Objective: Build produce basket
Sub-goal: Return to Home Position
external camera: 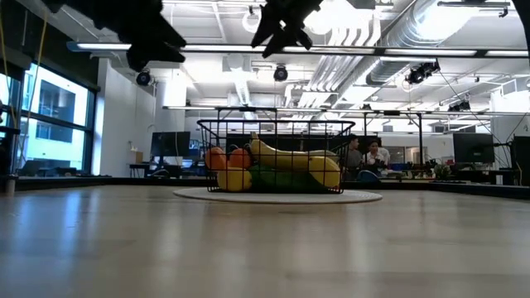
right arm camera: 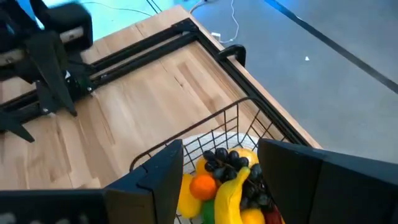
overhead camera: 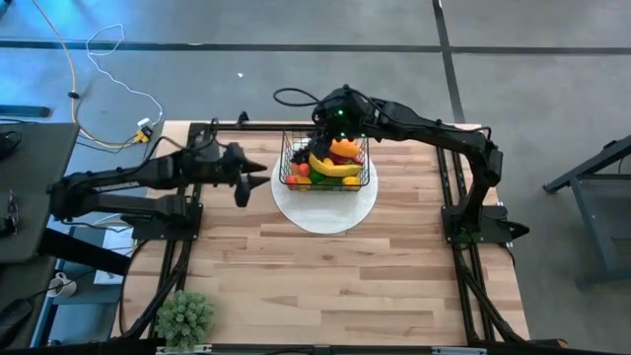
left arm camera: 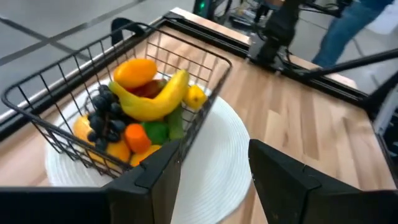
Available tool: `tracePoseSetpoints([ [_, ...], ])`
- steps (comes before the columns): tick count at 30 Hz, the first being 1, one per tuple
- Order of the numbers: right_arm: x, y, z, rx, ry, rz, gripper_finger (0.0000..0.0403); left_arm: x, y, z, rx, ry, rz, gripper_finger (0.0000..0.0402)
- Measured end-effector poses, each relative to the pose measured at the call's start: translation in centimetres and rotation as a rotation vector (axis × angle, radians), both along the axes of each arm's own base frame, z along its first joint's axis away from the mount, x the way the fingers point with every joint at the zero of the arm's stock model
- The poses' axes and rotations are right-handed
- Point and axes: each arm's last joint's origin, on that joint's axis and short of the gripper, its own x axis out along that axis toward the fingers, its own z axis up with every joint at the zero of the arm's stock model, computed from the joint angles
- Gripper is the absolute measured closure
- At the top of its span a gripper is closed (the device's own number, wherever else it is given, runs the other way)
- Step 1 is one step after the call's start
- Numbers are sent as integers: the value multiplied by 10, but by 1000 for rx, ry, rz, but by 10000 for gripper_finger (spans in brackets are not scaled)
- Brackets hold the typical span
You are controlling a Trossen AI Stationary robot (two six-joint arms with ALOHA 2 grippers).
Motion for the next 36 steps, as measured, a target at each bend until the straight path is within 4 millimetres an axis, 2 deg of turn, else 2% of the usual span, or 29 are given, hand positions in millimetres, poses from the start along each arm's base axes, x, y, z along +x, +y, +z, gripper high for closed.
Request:
tracePoseSetpoints([
  [9, 2, 12, 15, 68, -83, -46, 215, -31, -24, -33, 64, -138, -86, 227],
  [15, 4, 20, 16, 113, -112, -99, 215, -50, -33, -63, 87, -183, -117, 227],
  [20, -6, 24, 28, 131, -146, -109, 215, -60, -38, -86, 107, -244, -137, 227],
  [27, -42, 30, 62, 68, -209, -153, 215, -65, -40, -112, 136, -338, -136, 227],
  [31, -77, 37, 86, 14, -232, -198, 215, -64, -40, -124, 141, -349, -135, 227],
  [36, -131, 49, 112, -88, -223, -241, 215, -64, -39, -122, 147, -353, -138, 227],
])
